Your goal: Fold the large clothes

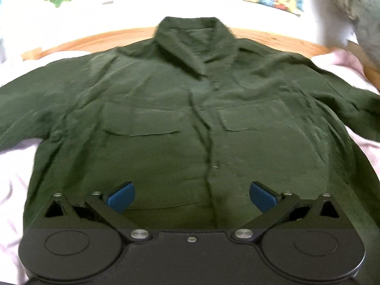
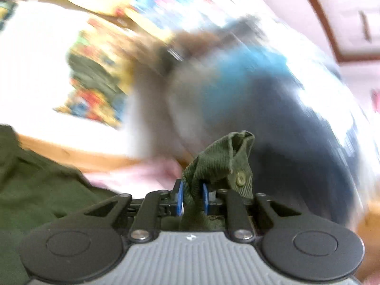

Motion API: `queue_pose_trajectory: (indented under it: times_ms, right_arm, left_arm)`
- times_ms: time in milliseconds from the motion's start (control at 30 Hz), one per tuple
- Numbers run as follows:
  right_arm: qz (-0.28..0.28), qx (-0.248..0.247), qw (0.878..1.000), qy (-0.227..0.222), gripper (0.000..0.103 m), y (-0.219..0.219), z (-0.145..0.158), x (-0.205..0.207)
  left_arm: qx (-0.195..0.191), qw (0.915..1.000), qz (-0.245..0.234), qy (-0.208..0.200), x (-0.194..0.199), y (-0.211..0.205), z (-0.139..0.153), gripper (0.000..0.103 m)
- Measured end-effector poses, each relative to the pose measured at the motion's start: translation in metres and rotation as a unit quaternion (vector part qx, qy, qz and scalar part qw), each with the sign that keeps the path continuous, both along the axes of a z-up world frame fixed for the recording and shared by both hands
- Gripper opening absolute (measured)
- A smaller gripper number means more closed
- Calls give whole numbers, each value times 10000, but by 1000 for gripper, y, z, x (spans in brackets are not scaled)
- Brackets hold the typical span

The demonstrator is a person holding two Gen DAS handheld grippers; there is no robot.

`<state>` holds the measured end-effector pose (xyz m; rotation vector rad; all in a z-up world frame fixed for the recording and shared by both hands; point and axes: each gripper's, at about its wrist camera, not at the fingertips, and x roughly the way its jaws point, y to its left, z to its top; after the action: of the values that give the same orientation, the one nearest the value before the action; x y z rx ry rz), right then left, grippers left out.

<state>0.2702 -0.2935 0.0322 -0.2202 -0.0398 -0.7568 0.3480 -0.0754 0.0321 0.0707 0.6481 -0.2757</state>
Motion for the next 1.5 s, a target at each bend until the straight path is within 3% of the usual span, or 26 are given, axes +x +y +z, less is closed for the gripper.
queue_pose_trajectory:
  times_ms: [100,200,300,467,533,567,600,700,767,800,933,1033,1067,1167,1200,1267,1300,1333,1400,1500]
  right_arm:
    - [1045,-680,9919,233,19,41,39,11]
    - [2205,-1062,9670,714,19,93,51,34]
    - [3150,-1274,9345,1061,19,145,43,49]
    - [4335,-1546,8690,1819,21,212,11,80]
    - [4603,-1440,8491,2155,31,227,-3,83]
    - [4747,-1308,8409,2245,45,227,-8,82]
    - [4869,-1132,8343,2325,66,227,-8,81]
    - [5112,-679,8237,2358,86,212,-6,69]
    - [5057,-393,8290,2356,92,189,1,61]
    - [4922,-314,8383,2323,96,176,9,60]
    - [3860,55,8951,2232,99,113,23,82]
    - [3091,697,9218,2231,99,57,28,117]
    - [2949,937,9246,2221,98,39,28,130]
    - [2786,1535,9212,2239,89,-6,23,160]
    - [2712,1786,9183,2264,85,-17,21,173]
    - [2567,2072,9188,2169,83,-29,19,190]
    - [2498,2147,9210,2079,80,-33,19,196]
    - [2428,2201,9237,1984,73,-37,21,200]
    - [2290,2297,9240,2025,19,-40,25,209]
    - [2166,1967,9318,2145,10,-35,38,217]
  left_arm:
    - [-351,9991,228,21,3,27,7,102]
    - [-649,9967,493,-35,0,54,13,102]
    - [-828,9936,754,-132,-8,86,17,102]
    - [-1062,9854,1272,-394,-25,131,21,102]
    - [-1195,9819,1398,-463,-29,144,20,102]
    - [-1253,9806,1426,-492,-29,148,19,102]
    - [-1309,9795,1442,-514,-28,151,17,102]
    - [-1435,9777,1431,-550,-22,156,12,102]
    - [-1521,9773,1367,-559,-15,154,10,102]
    - [-1531,9777,1328,-554,-13,149,6,102]
    - [-1570,9817,1061,-164,17,133,-5,102]
    - [-1796,9806,739,248,48,121,-19,101]
    - [-1829,9800,688,384,56,118,-24,98]
    - [-1836,9766,731,854,79,109,-40,73]
    - [-1879,9749,683,976,84,106,-43,57]
    - [-1641,9799,757,842,85,96,-39,41]
    - [-1401,9851,731,682,84,91,-35,28]
    - [-1182,9896,638,514,82,85,-30,27]
    - [-982,9937,517,169,75,80,-21,24]
    - [-522,9960,423,-585,65,73,-8,22]
